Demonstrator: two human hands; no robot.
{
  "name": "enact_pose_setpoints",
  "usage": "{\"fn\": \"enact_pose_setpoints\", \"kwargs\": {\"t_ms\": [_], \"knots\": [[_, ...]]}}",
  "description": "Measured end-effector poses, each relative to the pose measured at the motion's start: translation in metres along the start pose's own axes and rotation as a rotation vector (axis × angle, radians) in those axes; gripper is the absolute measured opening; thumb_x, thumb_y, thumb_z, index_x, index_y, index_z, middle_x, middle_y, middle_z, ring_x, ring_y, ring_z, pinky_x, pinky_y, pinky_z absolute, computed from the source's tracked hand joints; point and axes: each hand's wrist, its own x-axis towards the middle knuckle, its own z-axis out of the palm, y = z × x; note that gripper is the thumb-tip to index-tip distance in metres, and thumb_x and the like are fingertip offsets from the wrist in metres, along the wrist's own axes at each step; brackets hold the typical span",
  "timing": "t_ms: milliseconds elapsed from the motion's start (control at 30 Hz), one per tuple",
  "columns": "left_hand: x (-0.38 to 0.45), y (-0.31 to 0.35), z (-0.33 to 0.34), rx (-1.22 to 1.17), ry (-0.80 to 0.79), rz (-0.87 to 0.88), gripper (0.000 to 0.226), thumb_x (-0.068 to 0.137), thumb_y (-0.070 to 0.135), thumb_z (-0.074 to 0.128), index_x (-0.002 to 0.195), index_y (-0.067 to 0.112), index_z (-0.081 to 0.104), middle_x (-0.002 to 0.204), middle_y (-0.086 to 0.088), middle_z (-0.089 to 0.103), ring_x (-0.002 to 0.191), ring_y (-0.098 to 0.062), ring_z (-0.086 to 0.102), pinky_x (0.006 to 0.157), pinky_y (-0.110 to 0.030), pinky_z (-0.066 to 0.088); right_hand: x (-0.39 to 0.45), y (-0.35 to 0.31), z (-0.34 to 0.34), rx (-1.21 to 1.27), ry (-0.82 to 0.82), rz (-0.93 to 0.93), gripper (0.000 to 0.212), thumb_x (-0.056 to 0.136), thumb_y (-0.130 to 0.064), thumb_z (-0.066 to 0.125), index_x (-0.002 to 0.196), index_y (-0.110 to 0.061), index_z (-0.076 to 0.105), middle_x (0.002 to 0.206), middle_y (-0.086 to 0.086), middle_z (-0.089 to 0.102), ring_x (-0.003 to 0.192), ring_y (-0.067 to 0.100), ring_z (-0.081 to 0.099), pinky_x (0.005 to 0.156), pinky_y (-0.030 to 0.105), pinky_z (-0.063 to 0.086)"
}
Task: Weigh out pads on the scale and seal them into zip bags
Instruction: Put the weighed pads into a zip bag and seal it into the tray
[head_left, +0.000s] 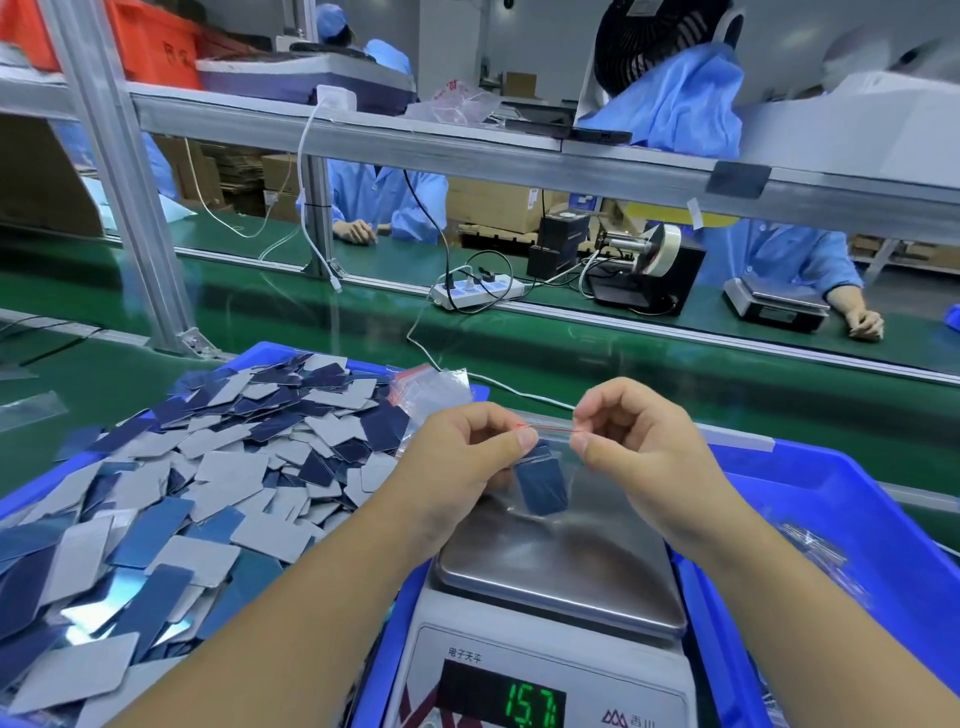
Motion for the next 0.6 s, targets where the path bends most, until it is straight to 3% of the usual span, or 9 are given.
{"fn": "enact_pose_setpoints", "kwargs": {"t_ms": [133, 233, 333, 467, 600], "knots": [[0.0002, -0.0023, 0.0008, -0.042, 0.002, 0.01, 0.005, 0.075, 0.022, 0.073, 0.07, 0.023, 0.072, 0.077, -0.015, 0.057, 0.078, -0.032, 0.047, 0.076, -0.047, 0.043, 0.0005, 0.0039, 0.0051, -0.055, -0.016, -0.008, 0.026, 0.085, 0.003, 0.069, 0.088, -0.023, 0.065, 0.076, -0.006, 0.066, 0.073, 0.01, 0.059, 0.07, 0.024, 0.049], [0.0009, -0.0024, 0.0018, -0.019, 0.006, 0.023, 0.005, 0.075, 0.023, 0.073, 0.07, 0.024, 0.072, 0.074, -0.011, 0.06, 0.077, -0.031, 0.049, 0.071, -0.044, 0.048, 0.0009, 0.0041, 0.0055, -0.074, -0.011, -0.012, 0.017, 0.08, -0.014, 0.068, 0.083, -0.03, 0.063, 0.076, -0.007, 0.064, 0.072, 0.01, 0.057, 0.068, 0.024, 0.048], [0.0003, -0.0032, 0.0019, 0.022, 0.005, 0.029, 0.004, 0.075, 0.025, 0.073, 0.071, 0.024, 0.072, 0.072, -0.004, 0.064, 0.075, -0.025, 0.057, 0.078, -0.054, 0.053, 0.001, 0.007, 0.0052, -0.145, -0.032, -0.023, 0.011, 0.082, -0.019, 0.063, 0.086, -0.029, 0.059, 0.077, -0.01, 0.061, 0.072, 0.009, 0.054, 0.068, 0.027, 0.046], [-0.0005, -0.0036, 0.0017, 0.155, 0.039, 0.077, 0.004, 0.075, 0.028, 0.071, 0.071, 0.028, 0.072, 0.063, 0.011, 0.063, 0.061, -0.007, 0.057, 0.068, -0.03, 0.052, 0.0011, 0.0092, 0.0069, -0.154, -0.037, -0.041, 0.011, 0.084, -0.018, 0.064, 0.091, -0.026, 0.059, 0.079, -0.012, 0.062, 0.075, 0.009, 0.056, 0.071, 0.026, 0.048], [-0.0002, -0.005, 0.0022, 0.181, 0.037, 0.102, 0.003, 0.075, 0.026, 0.07, 0.074, 0.026, 0.073, 0.065, 0.01, 0.064, 0.063, -0.007, 0.058, 0.064, -0.026, 0.051, 0.0001, 0.0101, 0.0084, -0.153, -0.086, -0.034, 0.016, 0.086, -0.009, 0.067, 0.092, -0.022, 0.06, 0.079, -0.012, 0.062, 0.076, 0.01, 0.057, 0.072, 0.028, 0.05]]}}
